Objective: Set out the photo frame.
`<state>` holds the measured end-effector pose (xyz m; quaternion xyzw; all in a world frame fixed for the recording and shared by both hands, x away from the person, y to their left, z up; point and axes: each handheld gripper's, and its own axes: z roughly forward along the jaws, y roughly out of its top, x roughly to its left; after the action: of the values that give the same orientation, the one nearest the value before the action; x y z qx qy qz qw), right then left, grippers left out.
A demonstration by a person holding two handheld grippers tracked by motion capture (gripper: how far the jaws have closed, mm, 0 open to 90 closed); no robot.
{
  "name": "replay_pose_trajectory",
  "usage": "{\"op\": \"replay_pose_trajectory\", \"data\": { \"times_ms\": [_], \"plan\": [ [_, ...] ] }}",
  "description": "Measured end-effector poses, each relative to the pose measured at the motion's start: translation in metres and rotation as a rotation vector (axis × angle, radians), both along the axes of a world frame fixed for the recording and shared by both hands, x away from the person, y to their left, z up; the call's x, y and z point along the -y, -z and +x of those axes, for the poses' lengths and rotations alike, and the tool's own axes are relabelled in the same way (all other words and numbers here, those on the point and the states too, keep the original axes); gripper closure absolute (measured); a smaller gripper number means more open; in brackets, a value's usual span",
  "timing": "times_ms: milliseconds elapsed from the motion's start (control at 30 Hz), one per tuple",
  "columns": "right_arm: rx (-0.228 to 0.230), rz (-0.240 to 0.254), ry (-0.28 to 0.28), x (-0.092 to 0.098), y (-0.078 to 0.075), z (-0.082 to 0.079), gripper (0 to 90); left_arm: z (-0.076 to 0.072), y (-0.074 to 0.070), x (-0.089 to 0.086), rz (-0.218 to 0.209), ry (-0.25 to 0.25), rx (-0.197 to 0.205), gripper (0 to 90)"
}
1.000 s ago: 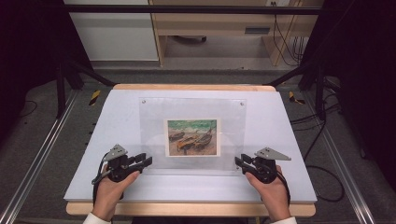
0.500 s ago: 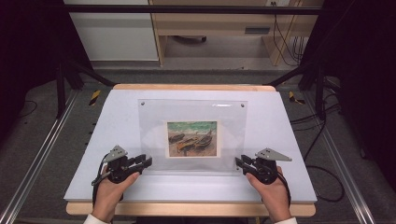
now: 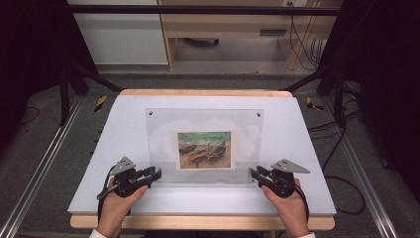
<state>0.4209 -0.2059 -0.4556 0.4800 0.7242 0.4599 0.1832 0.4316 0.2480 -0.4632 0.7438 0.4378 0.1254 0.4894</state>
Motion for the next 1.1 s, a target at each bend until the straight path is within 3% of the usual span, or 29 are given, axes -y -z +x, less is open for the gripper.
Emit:
{"op": "replay_pose_trajectory", "data": {
  "times_ms": [1100],
  "plan": [
    [0.0, -0.029, 0.003, -0.0028, 0.0009, -0.0042, 69.2, -0.0021, 0.0028, 0.0004, 0.009, 0.002, 0.018, 61.4]
  ]
}}
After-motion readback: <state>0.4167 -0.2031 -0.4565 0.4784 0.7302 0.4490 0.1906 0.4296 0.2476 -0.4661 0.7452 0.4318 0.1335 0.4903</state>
